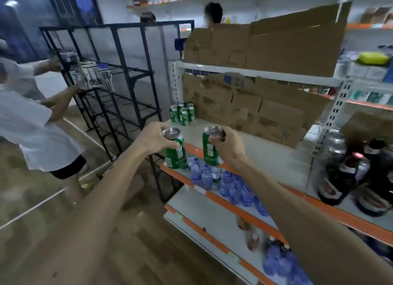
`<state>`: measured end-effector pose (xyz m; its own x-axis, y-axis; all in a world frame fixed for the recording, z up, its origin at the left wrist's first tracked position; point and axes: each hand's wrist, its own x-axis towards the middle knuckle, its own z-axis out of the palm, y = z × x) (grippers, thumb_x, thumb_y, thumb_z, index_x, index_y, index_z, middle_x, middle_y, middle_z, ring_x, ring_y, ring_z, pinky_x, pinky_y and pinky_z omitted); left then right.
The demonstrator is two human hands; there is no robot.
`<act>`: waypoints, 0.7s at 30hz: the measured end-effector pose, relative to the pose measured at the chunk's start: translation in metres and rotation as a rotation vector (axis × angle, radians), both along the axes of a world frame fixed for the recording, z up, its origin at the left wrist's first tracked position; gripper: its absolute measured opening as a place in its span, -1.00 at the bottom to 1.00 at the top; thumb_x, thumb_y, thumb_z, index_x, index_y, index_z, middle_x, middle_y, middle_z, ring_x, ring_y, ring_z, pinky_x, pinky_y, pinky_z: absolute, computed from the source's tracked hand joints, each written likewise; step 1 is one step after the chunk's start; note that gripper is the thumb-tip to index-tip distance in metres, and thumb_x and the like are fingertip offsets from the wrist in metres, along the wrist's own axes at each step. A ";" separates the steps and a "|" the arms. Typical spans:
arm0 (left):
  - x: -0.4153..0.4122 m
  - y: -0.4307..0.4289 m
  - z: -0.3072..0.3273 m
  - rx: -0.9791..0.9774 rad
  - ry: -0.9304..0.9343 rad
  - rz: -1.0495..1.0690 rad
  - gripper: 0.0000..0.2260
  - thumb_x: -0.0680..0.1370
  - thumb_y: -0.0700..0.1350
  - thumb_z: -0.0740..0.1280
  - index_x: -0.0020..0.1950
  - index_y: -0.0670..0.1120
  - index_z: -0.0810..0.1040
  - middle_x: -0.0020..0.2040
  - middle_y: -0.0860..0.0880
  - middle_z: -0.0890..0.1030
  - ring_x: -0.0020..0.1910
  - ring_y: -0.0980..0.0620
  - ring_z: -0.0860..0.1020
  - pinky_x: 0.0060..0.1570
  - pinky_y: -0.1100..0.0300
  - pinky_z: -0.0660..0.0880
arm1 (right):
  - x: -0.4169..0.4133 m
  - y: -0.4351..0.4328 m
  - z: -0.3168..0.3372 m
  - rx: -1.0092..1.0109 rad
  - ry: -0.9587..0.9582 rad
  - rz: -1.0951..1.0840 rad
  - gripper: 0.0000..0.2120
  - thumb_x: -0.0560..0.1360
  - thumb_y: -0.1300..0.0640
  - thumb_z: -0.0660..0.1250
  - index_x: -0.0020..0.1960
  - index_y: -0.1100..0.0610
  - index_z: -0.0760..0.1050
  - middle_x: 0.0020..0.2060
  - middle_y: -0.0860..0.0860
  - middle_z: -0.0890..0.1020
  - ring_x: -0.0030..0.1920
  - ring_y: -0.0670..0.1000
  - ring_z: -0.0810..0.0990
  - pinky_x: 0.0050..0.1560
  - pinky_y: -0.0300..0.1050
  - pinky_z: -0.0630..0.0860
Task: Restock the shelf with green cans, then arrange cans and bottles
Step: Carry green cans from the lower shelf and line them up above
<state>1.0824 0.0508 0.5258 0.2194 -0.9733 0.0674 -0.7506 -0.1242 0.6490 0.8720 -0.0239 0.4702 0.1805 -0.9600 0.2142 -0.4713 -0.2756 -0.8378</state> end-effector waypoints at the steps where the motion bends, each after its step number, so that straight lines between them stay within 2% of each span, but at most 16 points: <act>1: 0.018 -0.016 -0.003 0.006 -0.003 0.008 -0.72 0.35 -0.13 0.59 0.00 -0.02 0.61 -0.13 0.10 0.61 -0.24 0.21 0.53 -0.25 0.31 0.44 | 0.018 -0.017 -0.004 0.010 0.005 -0.001 -0.83 0.51 0.06 0.37 0.08 0.08 0.55 -0.06 -0.04 0.63 -0.01 0.05 0.60 -0.09 -0.13 0.43; 3: 0.052 -0.046 -0.005 0.021 -0.005 0.036 -0.65 0.32 -0.09 0.60 0.06 -0.06 0.63 -0.10 0.05 0.64 -0.23 0.13 0.55 -0.20 0.18 0.50 | 0.052 -0.049 -0.008 0.024 0.034 -0.015 -0.79 0.51 0.02 0.36 0.09 0.10 0.55 -0.04 0.03 0.65 0.01 0.11 0.60 -0.09 -0.10 0.45; 6: 0.097 -0.085 -0.003 0.054 -0.007 0.044 -0.62 0.32 -0.06 0.60 0.09 -0.05 0.63 -0.05 0.05 0.64 -0.12 0.09 0.57 -0.18 0.17 0.45 | 0.099 -0.086 -0.004 0.034 0.041 -0.028 -0.76 0.51 0.00 0.36 0.11 0.09 0.54 -0.03 0.05 0.65 0.03 0.14 0.60 0.03 0.04 0.53; 9: 0.139 -0.122 -0.004 0.074 0.030 0.040 -0.61 0.32 -0.07 0.60 0.10 -0.06 0.61 -0.04 0.02 0.64 -0.08 0.03 0.60 -0.15 0.13 0.52 | 0.141 -0.120 -0.002 0.033 0.065 -0.027 -0.78 0.51 -0.02 0.36 0.07 0.09 0.52 -0.10 0.01 0.61 0.02 0.15 0.59 0.05 0.11 0.53; 12: 0.180 -0.161 -0.011 0.084 0.024 0.013 -0.59 0.33 -0.04 0.60 0.12 -0.07 0.60 -0.01 0.00 0.64 -0.04 0.01 0.60 -0.05 0.07 0.54 | 0.186 -0.154 -0.009 0.031 0.086 -0.040 -0.79 0.51 0.00 0.37 0.06 0.11 0.53 -0.12 0.01 0.62 0.00 0.15 0.59 0.02 0.08 0.53; 15: 0.228 -0.200 -0.020 0.103 0.026 -0.017 -0.63 0.34 -0.04 0.60 0.06 -0.08 0.59 -0.04 0.03 0.62 -0.05 0.04 0.56 -0.05 0.12 0.48 | 0.238 -0.185 -0.022 0.060 0.108 -0.064 -0.73 0.50 0.01 0.37 0.15 0.11 0.53 -0.04 0.04 0.64 0.04 0.14 0.59 0.03 0.04 0.51; 17: 0.262 -0.224 -0.028 0.112 0.019 -0.042 -0.65 0.34 -0.05 0.59 0.05 -0.06 0.59 -0.06 0.06 0.60 -0.05 0.06 0.56 -0.06 0.15 0.44 | 0.272 -0.204 -0.032 0.079 0.124 -0.090 -0.79 0.51 0.02 0.37 0.06 0.12 0.51 -0.13 -0.01 0.59 0.01 0.15 0.59 -0.08 -0.06 0.44; 19: 0.298 -0.248 -0.035 0.119 0.014 -0.069 -0.64 0.33 -0.06 0.60 0.06 -0.07 0.61 -0.03 0.03 0.63 -0.05 0.04 0.57 -0.03 0.12 0.48 | 0.303 -0.222 -0.037 0.086 0.117 -0.130 -0.82 0.51 0.04 0.37 0.03 0.13 0.50 -0.17 -0.03 0.55 0.00 0.15 0.58 -0.12 -0.11 0.37; 21: 0.330 -0.273 -0.040 0.128 0.001 -0.095 -0.65 0.31 -0.05 0.60 0.03 -0.09 0.63 -0.04 0.01 0.65 -0.05 0.01 0.60 0.03 0.05 0.54 | 0.330 -0.237 -0.038 0.092 0.109 -0.169 -0.76 0.52 0.05 0.37 0.11 0.16 0.52 -0.13 0.01 0.59 0.00 0.15 0.58 -0.12 -0.12 0.36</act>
